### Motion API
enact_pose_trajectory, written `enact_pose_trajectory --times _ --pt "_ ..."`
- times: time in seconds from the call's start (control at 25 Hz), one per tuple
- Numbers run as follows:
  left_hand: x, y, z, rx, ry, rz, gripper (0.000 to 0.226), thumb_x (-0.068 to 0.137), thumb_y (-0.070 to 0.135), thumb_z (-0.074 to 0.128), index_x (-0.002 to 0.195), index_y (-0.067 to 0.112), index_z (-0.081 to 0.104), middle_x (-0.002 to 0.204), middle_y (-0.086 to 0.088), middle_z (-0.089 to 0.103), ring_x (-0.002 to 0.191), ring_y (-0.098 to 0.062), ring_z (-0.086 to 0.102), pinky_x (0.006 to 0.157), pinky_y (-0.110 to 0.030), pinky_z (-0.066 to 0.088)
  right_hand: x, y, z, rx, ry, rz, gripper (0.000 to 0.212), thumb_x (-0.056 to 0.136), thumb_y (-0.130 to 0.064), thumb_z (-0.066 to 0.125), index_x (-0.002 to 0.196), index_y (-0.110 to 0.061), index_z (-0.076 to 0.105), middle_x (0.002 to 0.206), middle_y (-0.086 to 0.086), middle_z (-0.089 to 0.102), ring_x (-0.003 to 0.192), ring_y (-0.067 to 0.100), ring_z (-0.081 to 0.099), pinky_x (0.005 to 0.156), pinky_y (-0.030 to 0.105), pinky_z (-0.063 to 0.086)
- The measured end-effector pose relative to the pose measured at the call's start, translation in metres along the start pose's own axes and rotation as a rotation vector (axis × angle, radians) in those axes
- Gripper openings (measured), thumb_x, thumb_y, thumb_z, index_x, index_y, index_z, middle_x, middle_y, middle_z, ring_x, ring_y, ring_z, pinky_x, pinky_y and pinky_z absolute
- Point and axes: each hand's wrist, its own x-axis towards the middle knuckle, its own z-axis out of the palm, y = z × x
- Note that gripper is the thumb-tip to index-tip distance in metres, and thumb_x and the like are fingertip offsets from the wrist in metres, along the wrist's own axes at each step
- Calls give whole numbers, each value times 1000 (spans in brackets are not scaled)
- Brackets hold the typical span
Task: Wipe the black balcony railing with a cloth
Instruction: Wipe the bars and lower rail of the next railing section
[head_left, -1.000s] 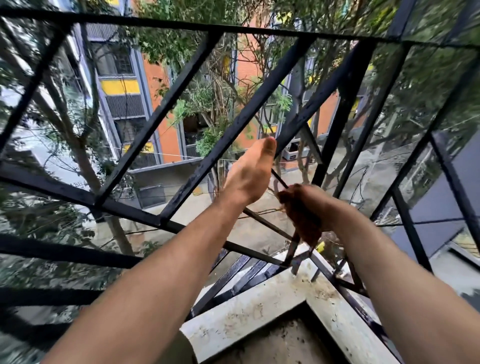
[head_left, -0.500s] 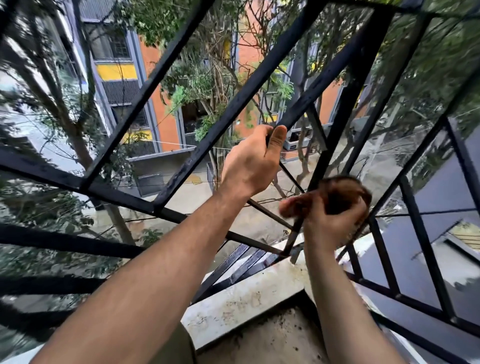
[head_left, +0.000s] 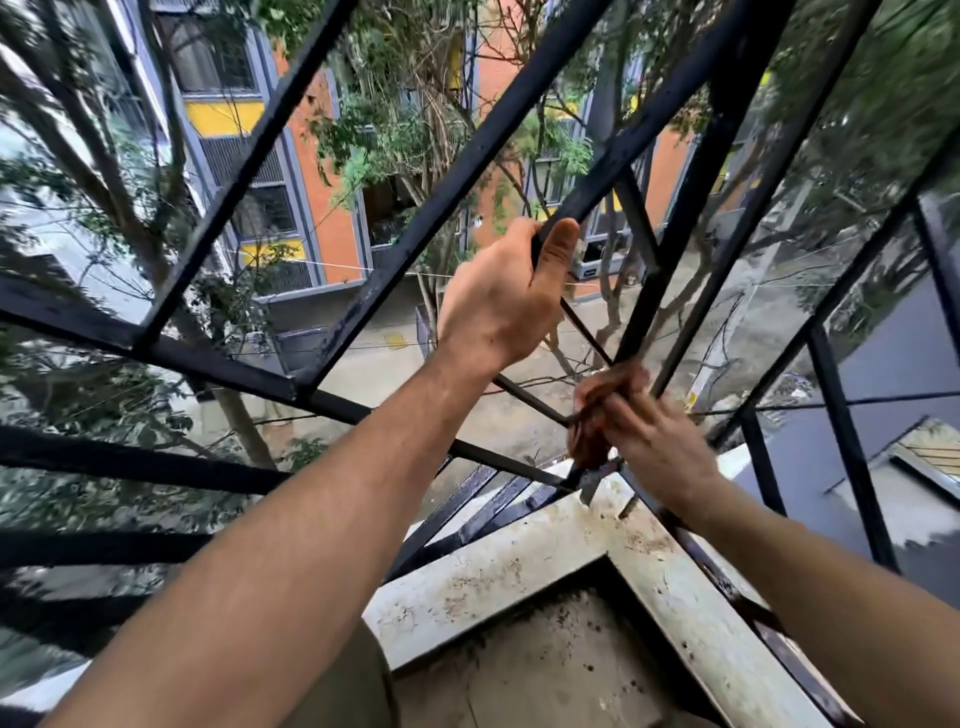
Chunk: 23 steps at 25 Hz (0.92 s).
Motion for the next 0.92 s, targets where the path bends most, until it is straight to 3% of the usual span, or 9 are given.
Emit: enact_pose_trajectory --times 0.08,0.16,0.24,0.36,0.48,0.56,0.68,0.84,0.92 --pt "-3 5 0 7 11 15 57 99 66 22 114 21 53 75 9 60 61 -9 58 55 -30 46 -3 2 -5 -8 -40 14 52 78 -20 66 130 -17 66 140 11 57 104 36 57 74 45 49" --pt "-7 6 5 94 99 82 58 101 61 29 128 15 52 95 0 68 70 -16 64 59 -34 54 9 -10 -8 83 -59 280 61 78 -18 69 137 -10 56 136 12 57 92 38 58 63 45 51" --pt "-13 0 15 308 190 215 59 103 46 39 144 4 44 131 -14 61 99 -25 66 75 -36 58 30 -44 -8 320 -276 499 61 87 -14 64 145 -13 46 146 9 49 96 39 62 68 46 57" --pt "-32 -11 26 529 226 386 60 100 17 39 152 -9 27 158 -26 32 139 -32 44 107 -36 47 40 -40 -14 572 -522 519 53 93 -40 68 141 -26 51 143 -2 51 107 29 64 81 39 56" --pt "-34 -13 17 525 168 394 58 95 2 20 152 -12 21 161 -30 21 150 -35 27 116 -37 36 29 -8 -16 302 -189 377 50 92 -30 64 140 -33 51 138 -6 58 99 25 60 65 31 46" --pt "-38 -11 13 582 126 381 58 96 2 22 153 -11 21 162 -28 17 153 -34 19 120 -39 29 26 -27 -16 289 -251 446 43 93 -12 52 134 -27 54 143 0 53 105 31 58 69 37 52" --pt "-62 -25 19 880 68 499 68 94 9 32 156 -7 7 166 -23 5 155 -33 5 126 -48 7 49 -71 -12 742 -415 868 48 91 -11 51 137 -23 55 143 7 54 120 35 58 96 41 51" --pt "-75 -52 23 1279 -226 592 65 103 22 18 153 -10 -8 164 -25 -15 153 -36 -14 121 -50 -17 57 -70 -43 1205 9 662 55 86 -14 54 137 -35 61 148 -15 51 117 12 62 97 29 50" --pt "-73 -46 27 1400 -412 614 61 108 29 14 154 -10 9 160 -36 4 152 -47 0 124 -57 -3 47 -62 -37 1108 -102 604 59 88 -13 55 144 -35 54 154 -17 46 124 10 60 102 27 50"
